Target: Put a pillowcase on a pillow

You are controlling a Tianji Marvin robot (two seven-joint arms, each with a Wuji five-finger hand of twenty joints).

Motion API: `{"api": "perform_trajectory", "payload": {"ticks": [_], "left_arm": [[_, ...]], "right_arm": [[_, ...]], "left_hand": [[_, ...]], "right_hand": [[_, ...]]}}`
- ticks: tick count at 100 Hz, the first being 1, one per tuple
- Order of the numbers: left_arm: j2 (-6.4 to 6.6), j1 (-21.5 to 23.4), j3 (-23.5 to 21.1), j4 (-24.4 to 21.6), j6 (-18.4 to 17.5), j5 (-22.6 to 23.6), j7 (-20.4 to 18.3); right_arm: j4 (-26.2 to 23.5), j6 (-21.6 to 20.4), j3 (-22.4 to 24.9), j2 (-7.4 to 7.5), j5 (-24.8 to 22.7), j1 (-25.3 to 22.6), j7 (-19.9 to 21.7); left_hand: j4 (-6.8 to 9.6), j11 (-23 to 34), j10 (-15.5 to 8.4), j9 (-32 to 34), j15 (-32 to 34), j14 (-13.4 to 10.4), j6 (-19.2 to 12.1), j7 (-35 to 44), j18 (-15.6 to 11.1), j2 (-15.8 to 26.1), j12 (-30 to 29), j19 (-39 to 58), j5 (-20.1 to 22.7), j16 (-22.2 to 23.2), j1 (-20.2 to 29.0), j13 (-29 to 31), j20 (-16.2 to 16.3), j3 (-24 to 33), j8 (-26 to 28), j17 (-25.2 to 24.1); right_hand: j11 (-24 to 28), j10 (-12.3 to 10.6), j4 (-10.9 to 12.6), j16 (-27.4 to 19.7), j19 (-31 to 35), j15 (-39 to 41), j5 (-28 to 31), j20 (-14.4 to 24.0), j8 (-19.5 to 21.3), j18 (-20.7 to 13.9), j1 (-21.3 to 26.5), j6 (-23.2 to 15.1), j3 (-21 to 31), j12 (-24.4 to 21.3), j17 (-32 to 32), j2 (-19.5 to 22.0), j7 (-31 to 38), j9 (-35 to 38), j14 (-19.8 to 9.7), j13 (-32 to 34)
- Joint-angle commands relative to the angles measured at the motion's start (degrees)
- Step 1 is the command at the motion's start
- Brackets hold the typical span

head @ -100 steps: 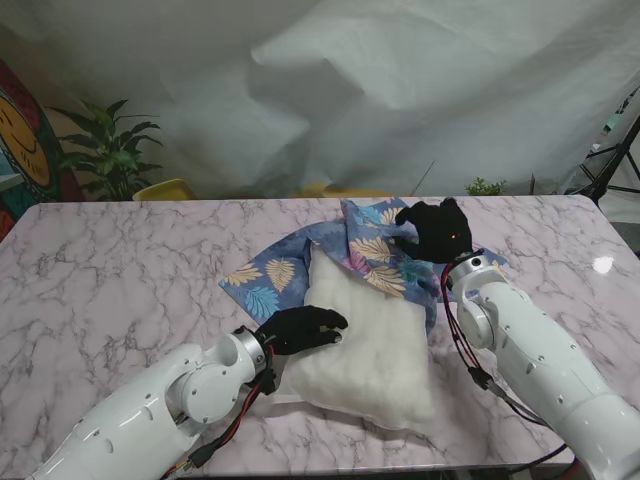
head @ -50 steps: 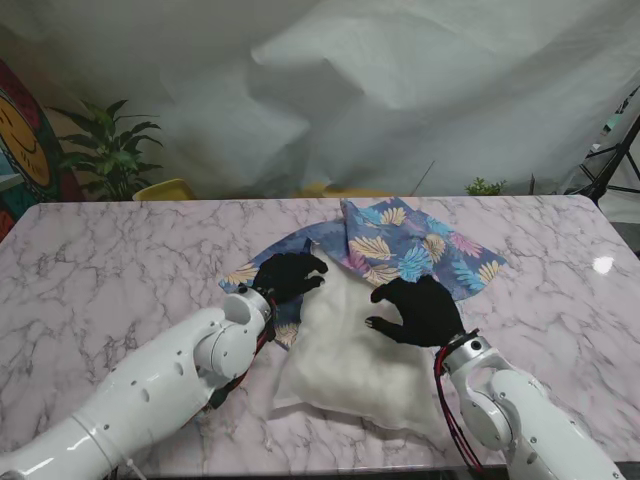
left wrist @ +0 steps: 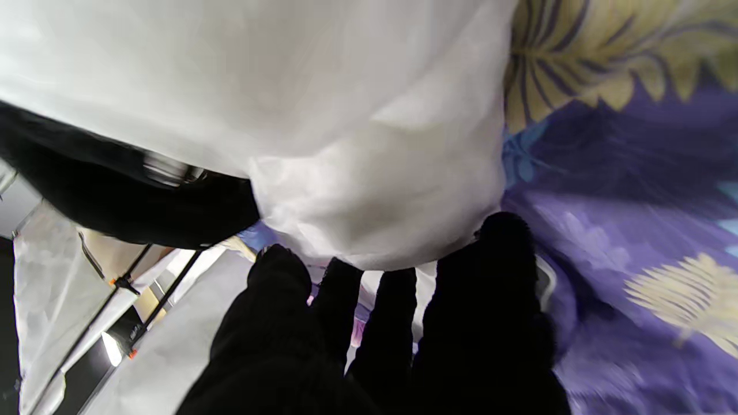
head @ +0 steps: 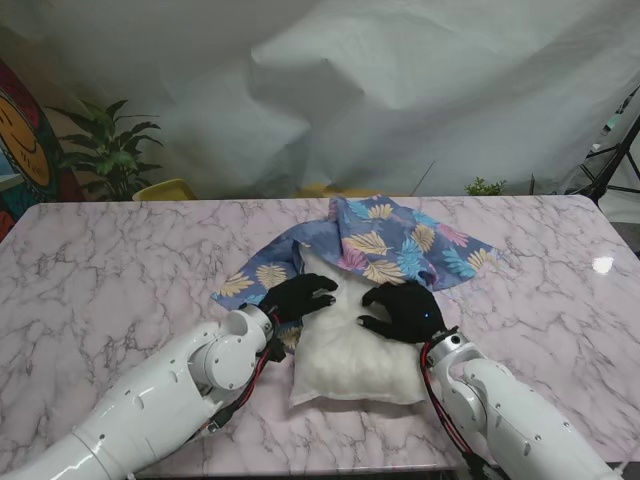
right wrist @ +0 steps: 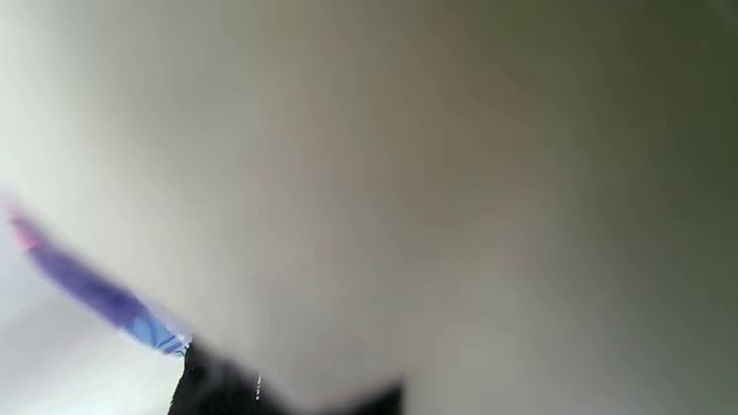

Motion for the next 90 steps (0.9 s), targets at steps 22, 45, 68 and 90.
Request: {"api": "perform_trajectory", "payload": {"ticks": [22,45,68,90], "left_arm": [[-0.1,4.7,-0.3,-5.1,4.1,1.5,0.3],[-0.52,1.8,1.7,-2.3,6.7,2.6,0.3],[-0.94,-0.1,3.7,-0.2,7.6,2.2,-0.3],[-0.99,-0.1,3.5,-0.5,8.0,2.0,-0.2]], "right_arm": [[7.6,-2.1,-6.3,-0.84,-0.1,10.2,0.0],[-8.2,-8.3,6.8,2.45,-8.9,-1.0,7.0],[-24.0,-15.0,20.4,4.65,-17.9,-15.8,14.1],[-31.4,-19.7,26.3,5.52,-19.7,-23.9,27.3]], "left_hand": [[1.0,-0.2,-0.2,0.1,3.2,0.6,-2.1,1.3,1.3,2.6,-0.3,2.6,0.7,1.6,-0.6,-0.4,0.5,-0.4,0.5,1.7],[1.1,-0.3,-0.2,-0.5,3.1,0.8,-2.6,0.9,1.3,2.5,-0.2,3.3,0.6,1.8,-1.0,-1.5,0.8,-0.2,1.1,0.4],[1.1,-0.4,-0.2,-0.5,3.3,0.4,-2.4,0.6,1.2,2.6,-0.2,3.7,0.8,2.0,-1.2,-1.3,0.9,-0.2,1.4,0.5],[1.12,-0.3,-0.2,-0.4,3.3,0.5,-2.3,0.5,1.3,2.6,-0.1,3.6,0.9,2.1,-1.4,-1.3,0.8,-0.1,1.6,0.6]], "right_hand": [[1.1,-2.0,1.5,0.0,-2.2,-0.1,0.1,-0.1,0.3,1.0,-2.6,-1.6,4.6,-0.9,-1.9,0.5,2.0,0.5,0.7,0.2],[-2.8,-3.0,1.4,-0.6,-5.9,-3.0,-4.2,0.4,-2.2,1.6,-7.2,-1.5,0.0,-1.8,-8.7,-0.2,-2.5,-3.5,-0.7,-5.2],[-9.8,-3.6,1.0,-6.5,-19.4,-11.5,-21.5,-3.1,-7.6,5.4,-13.6,0.7,-9.5,-4.5,-23.2,0.0,-17.3,-25.4,-2.9,-27.1],[-36.2,0.4,-2.5,-12.7,-33.2,-18.3,-21.2,-16.7,-24.2,12.4,-20.5,5.7,-1.8,-13.8,-34.3,-7.5,-47.8,-33.8,2.0,-45.3]]}}
